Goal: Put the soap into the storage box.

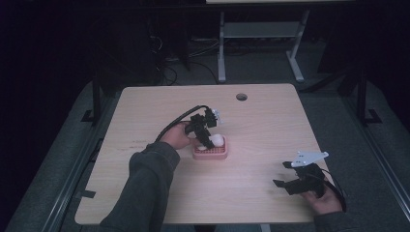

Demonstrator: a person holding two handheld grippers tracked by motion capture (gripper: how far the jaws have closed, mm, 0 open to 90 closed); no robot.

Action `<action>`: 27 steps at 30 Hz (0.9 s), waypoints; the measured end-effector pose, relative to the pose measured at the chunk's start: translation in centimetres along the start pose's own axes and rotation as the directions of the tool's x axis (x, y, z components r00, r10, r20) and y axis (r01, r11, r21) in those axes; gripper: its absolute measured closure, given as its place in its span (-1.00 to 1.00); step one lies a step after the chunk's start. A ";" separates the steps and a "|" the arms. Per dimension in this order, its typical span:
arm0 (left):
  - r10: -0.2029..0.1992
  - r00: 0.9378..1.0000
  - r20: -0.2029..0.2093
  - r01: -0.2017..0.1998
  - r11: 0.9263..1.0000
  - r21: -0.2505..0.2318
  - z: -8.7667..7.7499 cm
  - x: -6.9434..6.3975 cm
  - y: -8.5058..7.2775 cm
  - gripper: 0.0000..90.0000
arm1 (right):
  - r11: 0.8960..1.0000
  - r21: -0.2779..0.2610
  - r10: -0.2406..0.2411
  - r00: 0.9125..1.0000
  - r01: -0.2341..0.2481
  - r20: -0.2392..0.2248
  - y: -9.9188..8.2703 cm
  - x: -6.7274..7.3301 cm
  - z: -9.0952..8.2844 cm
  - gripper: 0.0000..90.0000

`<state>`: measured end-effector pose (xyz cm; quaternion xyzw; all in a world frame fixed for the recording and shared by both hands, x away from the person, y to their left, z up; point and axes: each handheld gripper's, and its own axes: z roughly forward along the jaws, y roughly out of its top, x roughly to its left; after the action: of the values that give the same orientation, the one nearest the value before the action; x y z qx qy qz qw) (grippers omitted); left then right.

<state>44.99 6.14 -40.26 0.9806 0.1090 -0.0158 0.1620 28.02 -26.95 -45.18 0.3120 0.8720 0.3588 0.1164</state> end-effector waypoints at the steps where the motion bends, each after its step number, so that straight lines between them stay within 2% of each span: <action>1: 0.002 1.000 0.002 -0.002 1.000 0.001 0.0 0.0 0.1 0.10 | 1.000 0.000 0.000 1.000 0.000 0.000 0.0 0.0 0.0 -0.51; 4: 0.006 1.000 -0.006 -0.006 1.000 0.011 0.2 -0.1 0.2 0.10 | 1.000 0.002 -0.003 1.000 0.003 0.000 0.0 0.0 0.0 -0.51; 27: 0.021 1.000 0.007 -0.021 0.999 0.049 1.2 -0.1 0.3 0.10 | 1.000 0.000 -0.002 1.000 0.002 -0.007 -0.1 0.0 -0.1 -0.51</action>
<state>45.00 5.51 -41.29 0.9853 0.0978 -0.0197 0.1386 27.94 -27.06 -45.22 0.3101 0.8727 0.3596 0.1138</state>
